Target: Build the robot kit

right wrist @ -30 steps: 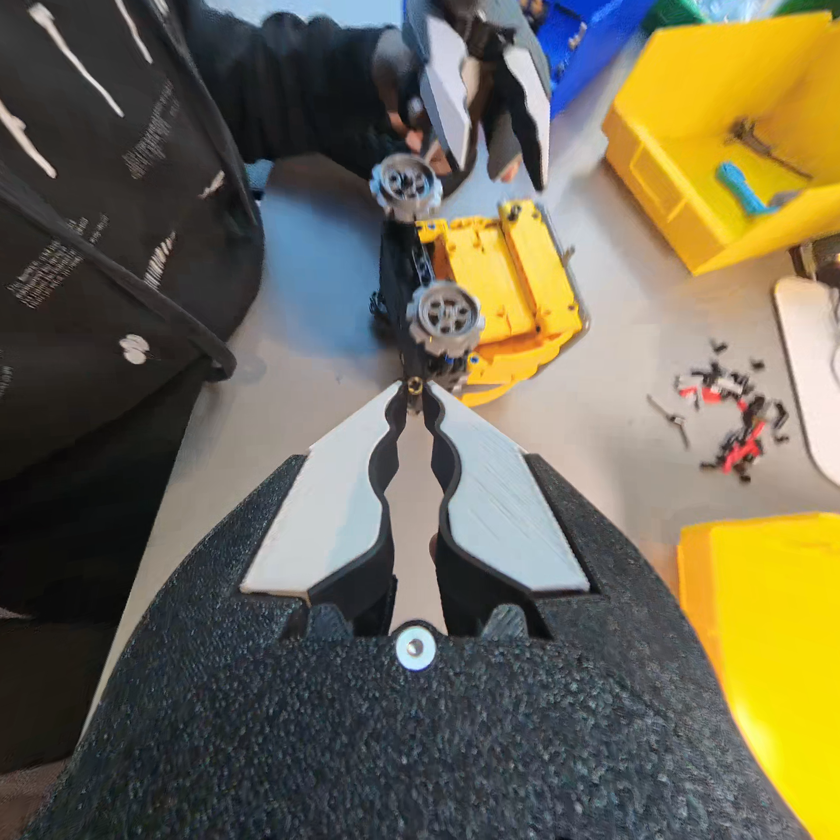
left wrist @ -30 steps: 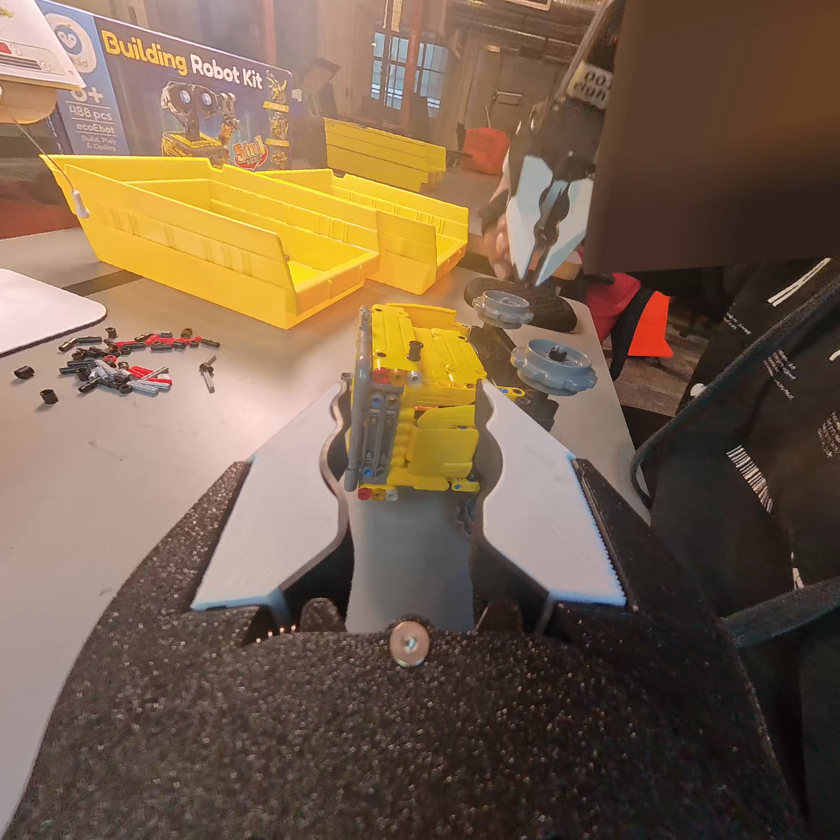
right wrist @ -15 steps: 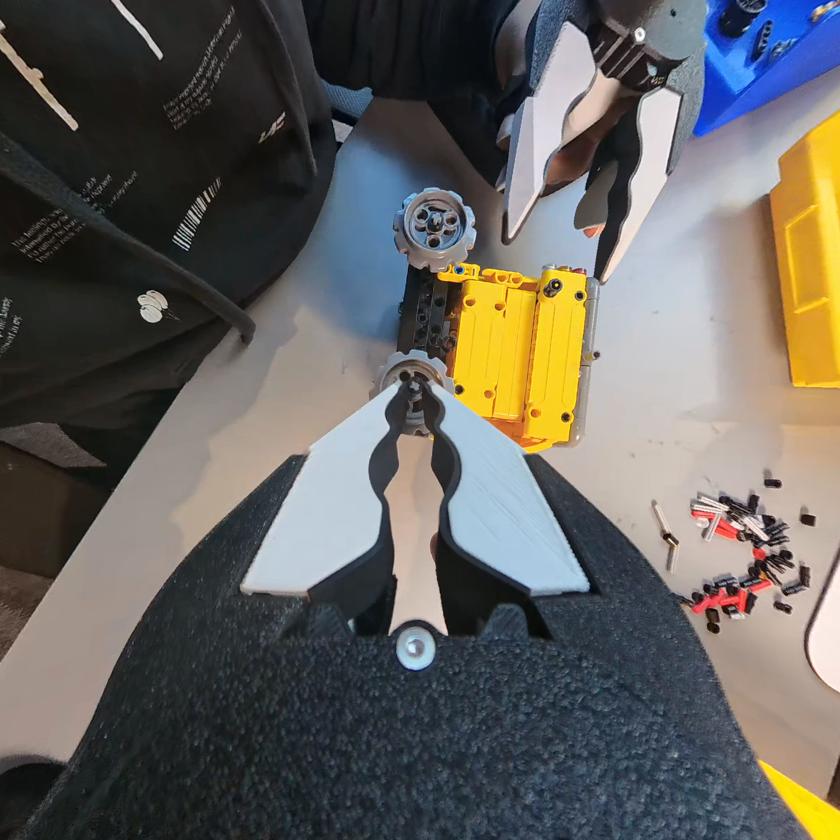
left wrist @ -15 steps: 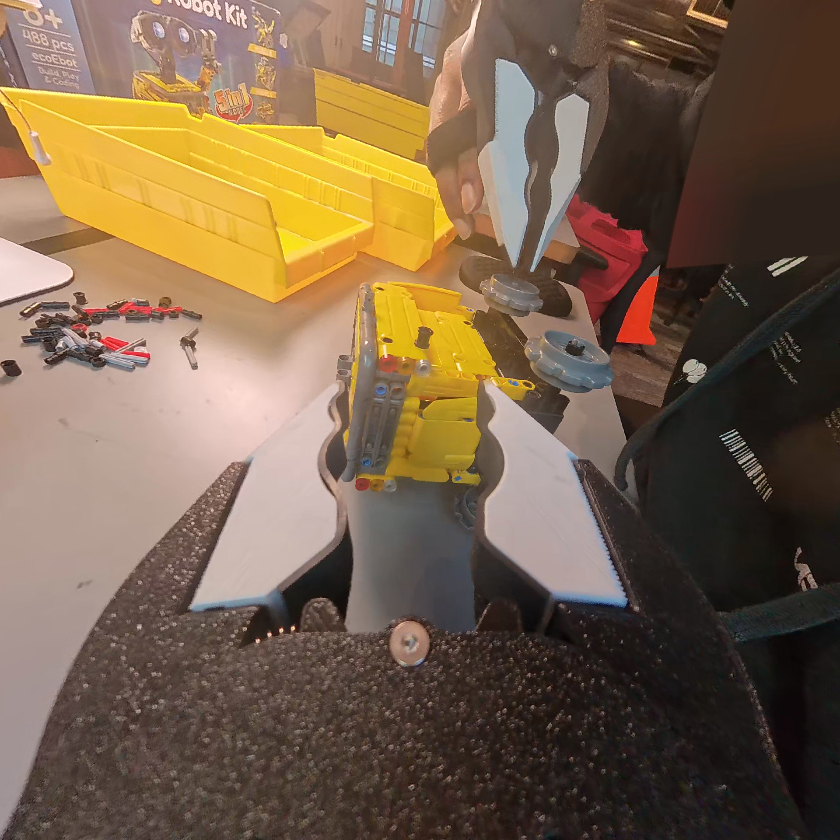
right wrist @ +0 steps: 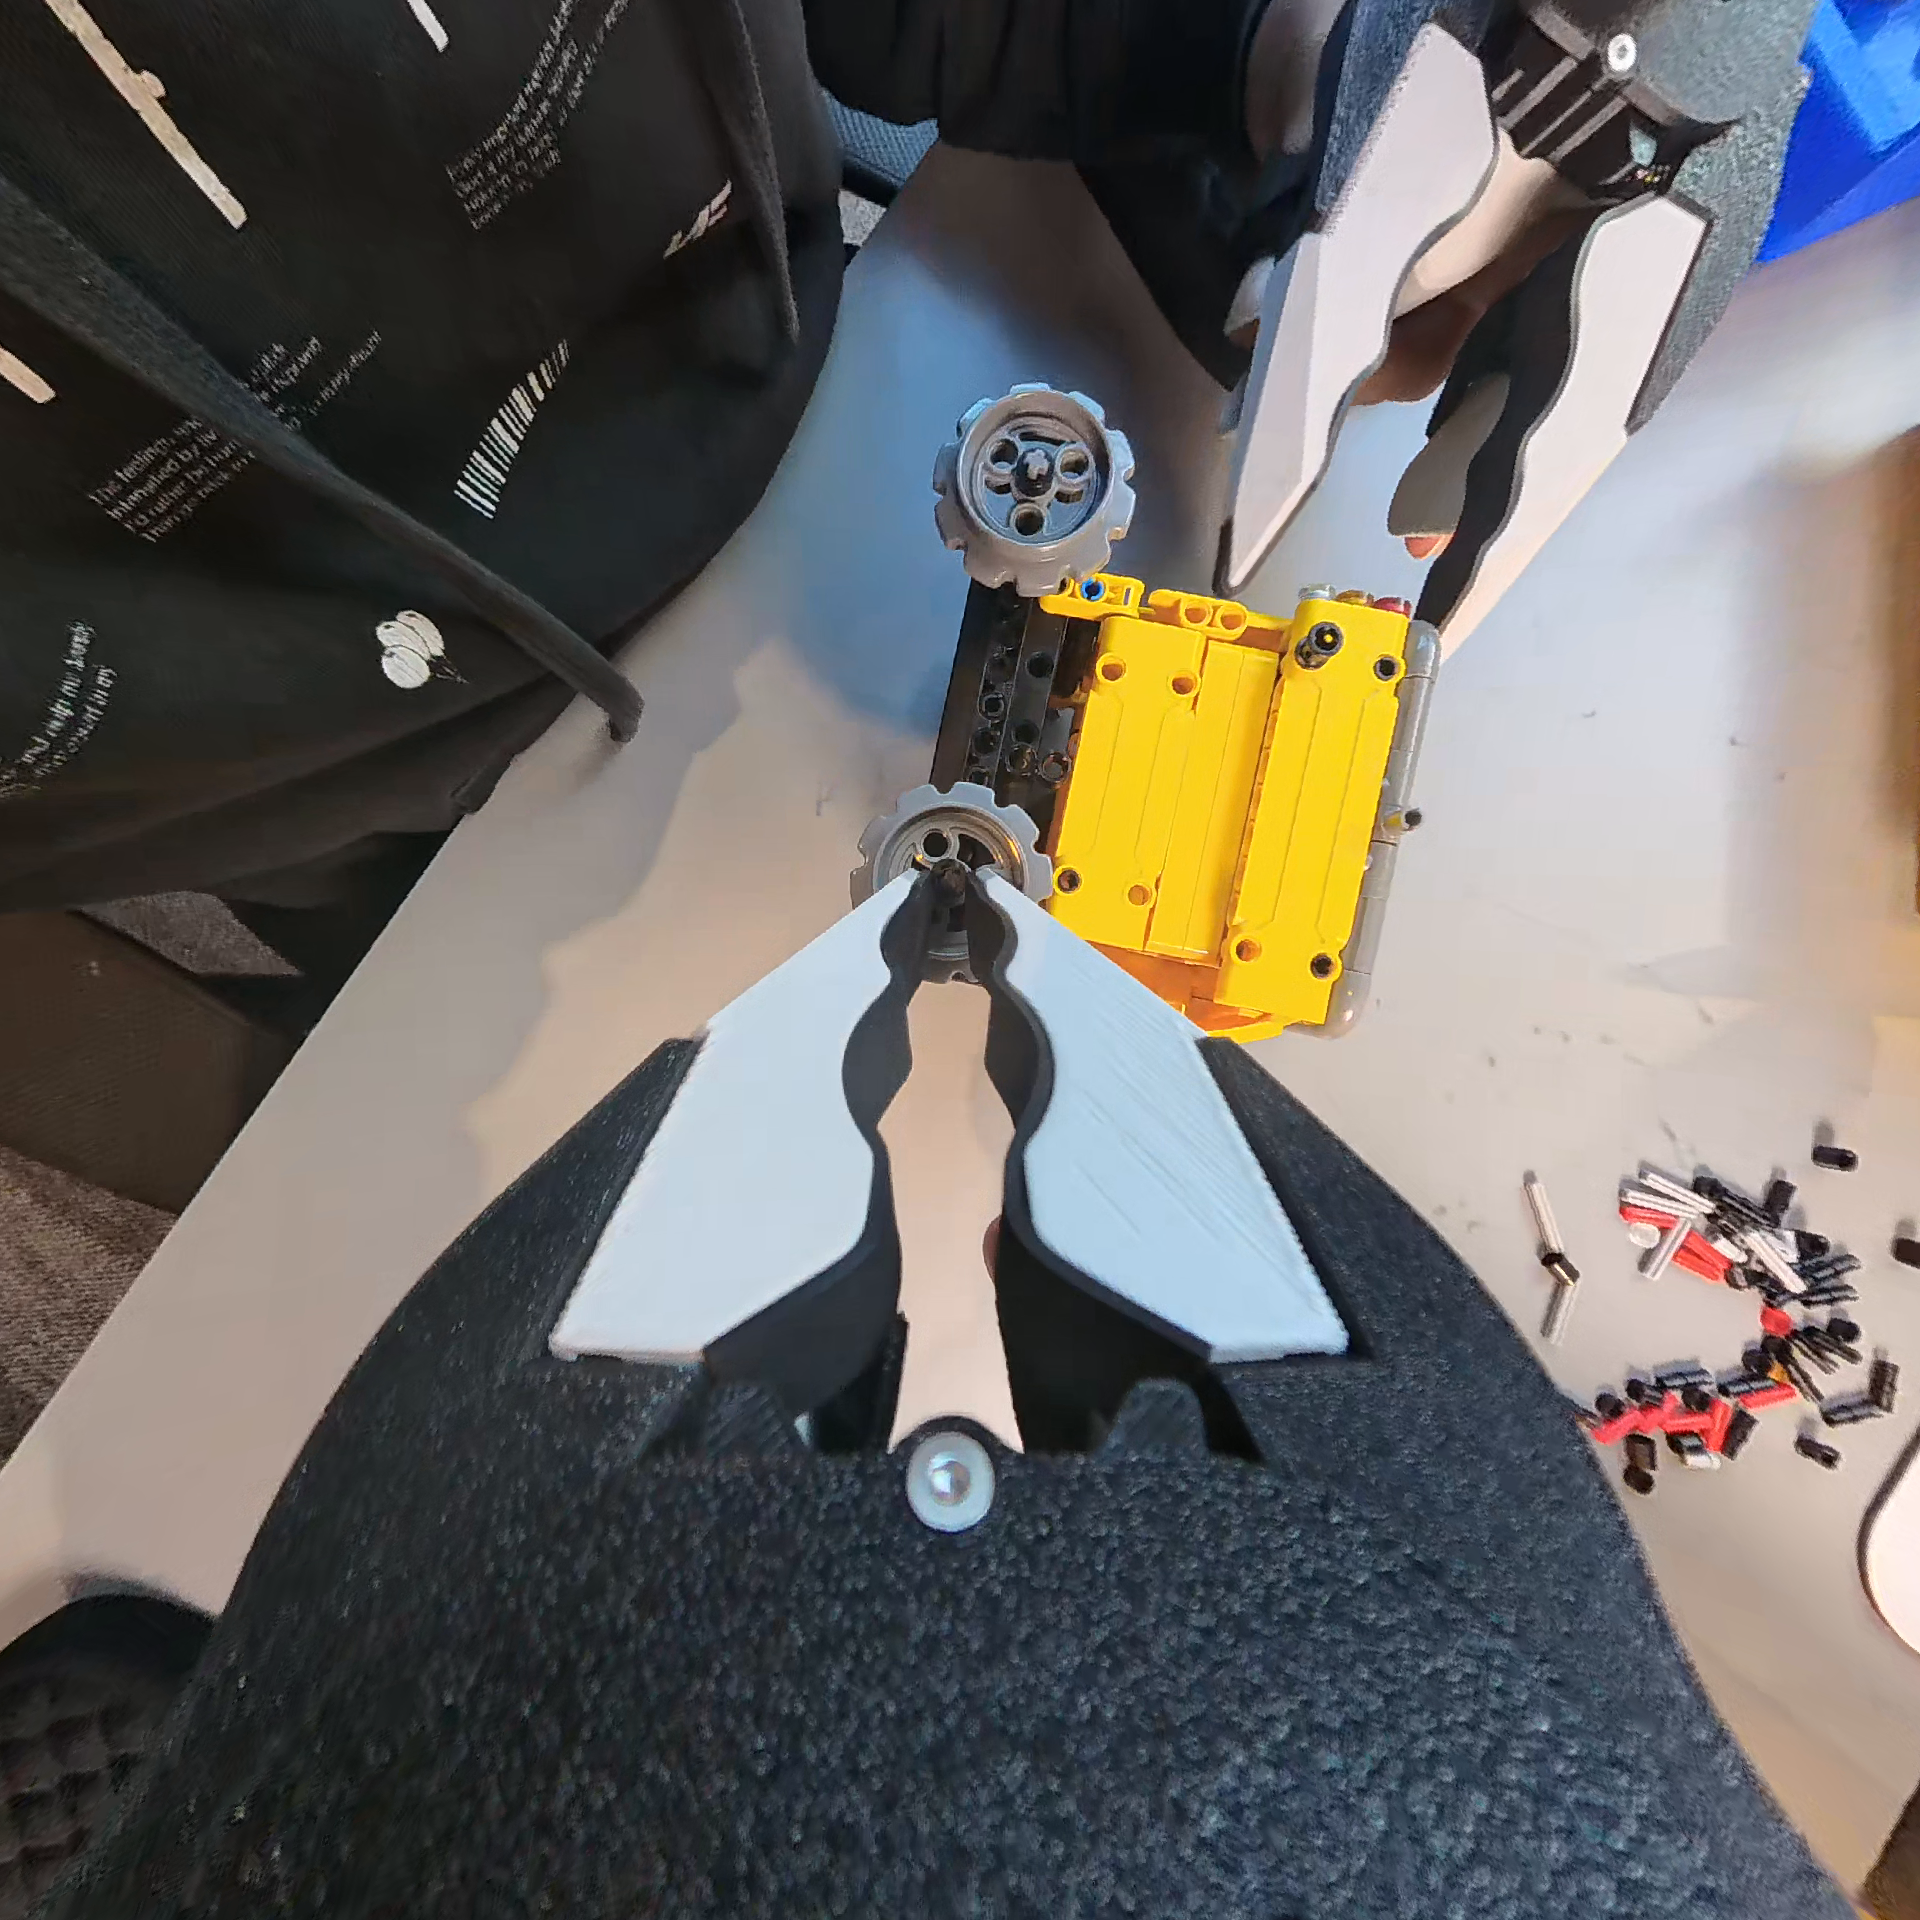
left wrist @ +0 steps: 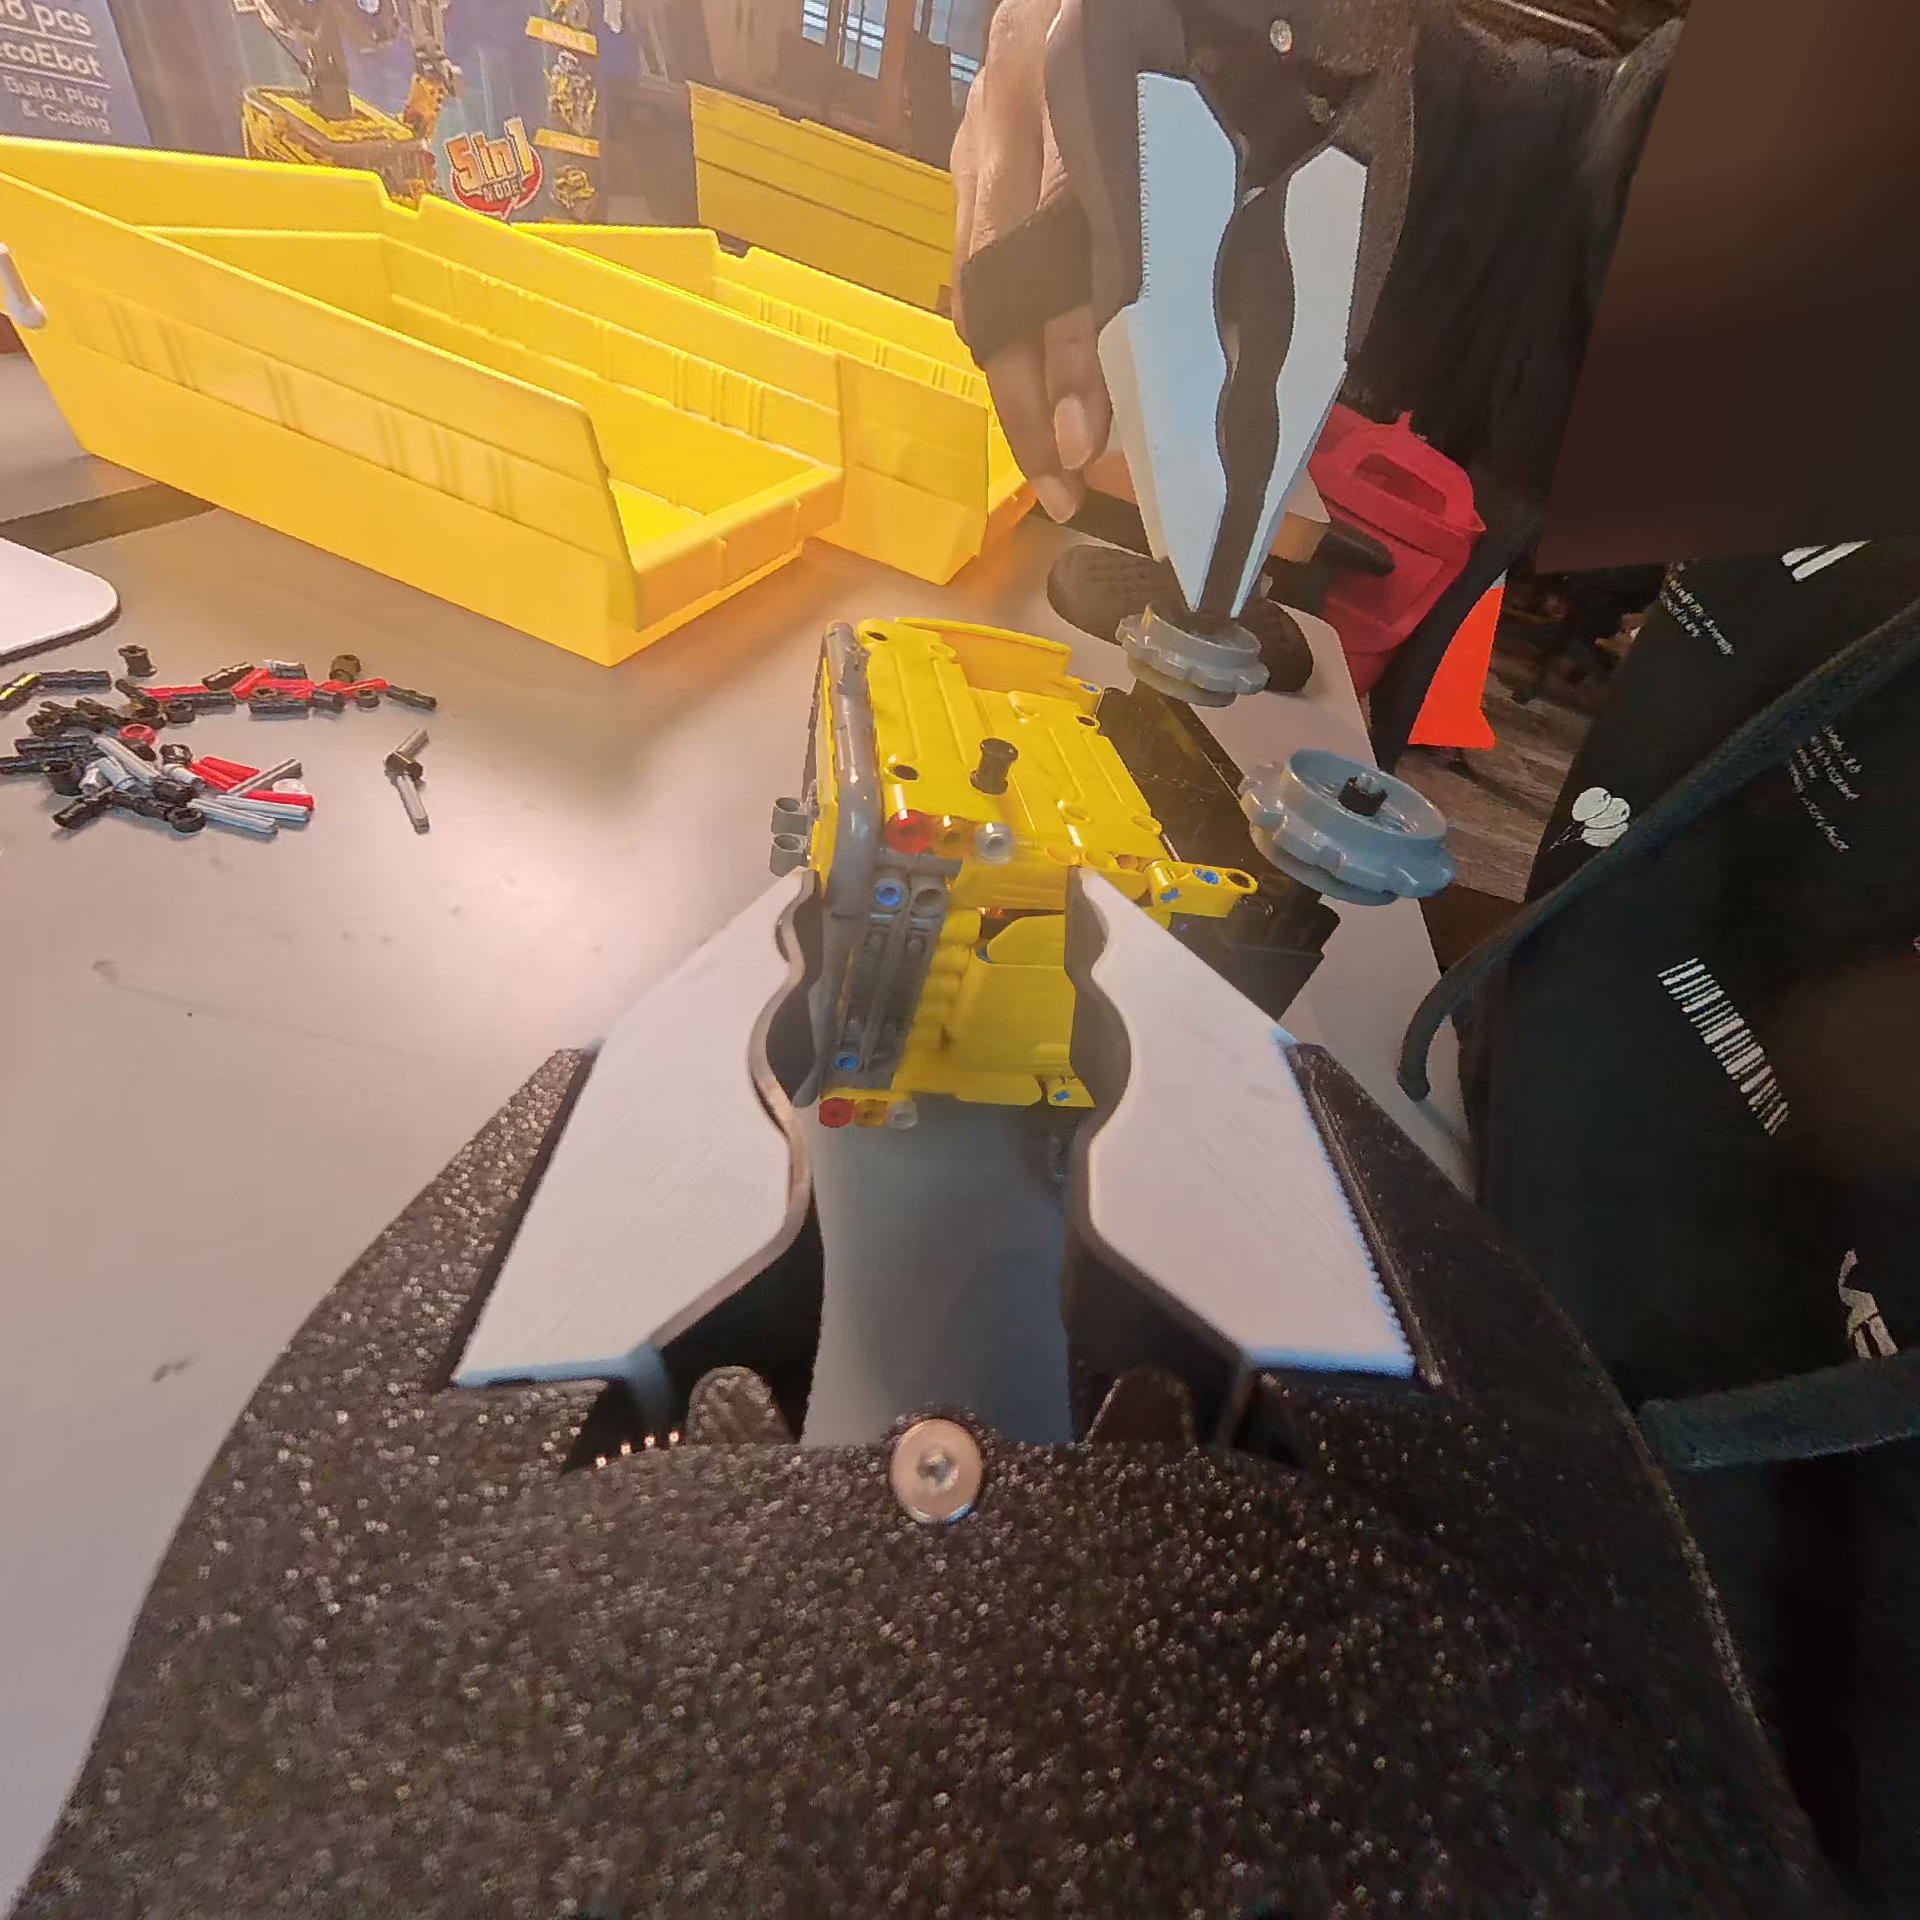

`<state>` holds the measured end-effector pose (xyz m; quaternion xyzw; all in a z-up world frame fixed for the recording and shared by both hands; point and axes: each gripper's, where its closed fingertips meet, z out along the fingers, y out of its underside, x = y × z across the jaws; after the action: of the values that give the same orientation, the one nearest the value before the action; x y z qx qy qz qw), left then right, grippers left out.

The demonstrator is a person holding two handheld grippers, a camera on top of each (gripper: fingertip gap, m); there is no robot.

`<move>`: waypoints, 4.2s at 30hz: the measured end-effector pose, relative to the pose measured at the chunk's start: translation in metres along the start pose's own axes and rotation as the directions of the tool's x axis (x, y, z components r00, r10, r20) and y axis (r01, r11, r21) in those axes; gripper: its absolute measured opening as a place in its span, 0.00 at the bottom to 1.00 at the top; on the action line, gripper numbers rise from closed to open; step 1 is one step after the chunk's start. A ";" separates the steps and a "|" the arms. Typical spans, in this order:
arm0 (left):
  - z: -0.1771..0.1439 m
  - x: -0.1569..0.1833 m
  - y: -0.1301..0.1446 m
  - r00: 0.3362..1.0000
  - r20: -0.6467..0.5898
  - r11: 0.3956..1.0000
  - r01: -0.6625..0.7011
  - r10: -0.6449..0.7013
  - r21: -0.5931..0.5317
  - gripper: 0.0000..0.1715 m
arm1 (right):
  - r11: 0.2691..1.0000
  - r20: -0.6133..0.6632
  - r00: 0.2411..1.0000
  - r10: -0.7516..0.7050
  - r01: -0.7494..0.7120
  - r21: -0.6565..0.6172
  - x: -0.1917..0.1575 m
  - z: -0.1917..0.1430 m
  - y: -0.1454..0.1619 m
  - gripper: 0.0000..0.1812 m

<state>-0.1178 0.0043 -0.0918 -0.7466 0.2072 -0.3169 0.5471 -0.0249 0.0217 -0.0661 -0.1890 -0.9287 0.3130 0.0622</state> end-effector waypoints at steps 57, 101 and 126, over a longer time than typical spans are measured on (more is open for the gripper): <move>-0.013 0.028 -0.015 0.997 -0.023 0.991 -0.073 0.076 0.111 0.62 | 0.907 -0.154 0.982 0.109 -0.162 -0.390 0.000 -0.002 0.005 0.02; 0.028 0.033 0.020 0.976 0.079 0.975 -0.194 0.203 -0.104 0.70 | 0.936 -0.273 0.914 0.299 -0.337 -0.101 -0.003 -0.014 -0.018 0.03; 0.023 0.004 0.008 0.977 -0.041 0.977 0.212 -0.211 0.012 0.69 | 0.657 -0.360 0.753 0.552 -0.126 0.744 -0.005 -0.037 -0.017 0.11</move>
<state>-0.0980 0.0149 -0.1028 -0.7536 0.1347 -0.3895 0.5121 -0.0172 0.0275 -0.0266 -0.4139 -0.6311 0.5658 0.3322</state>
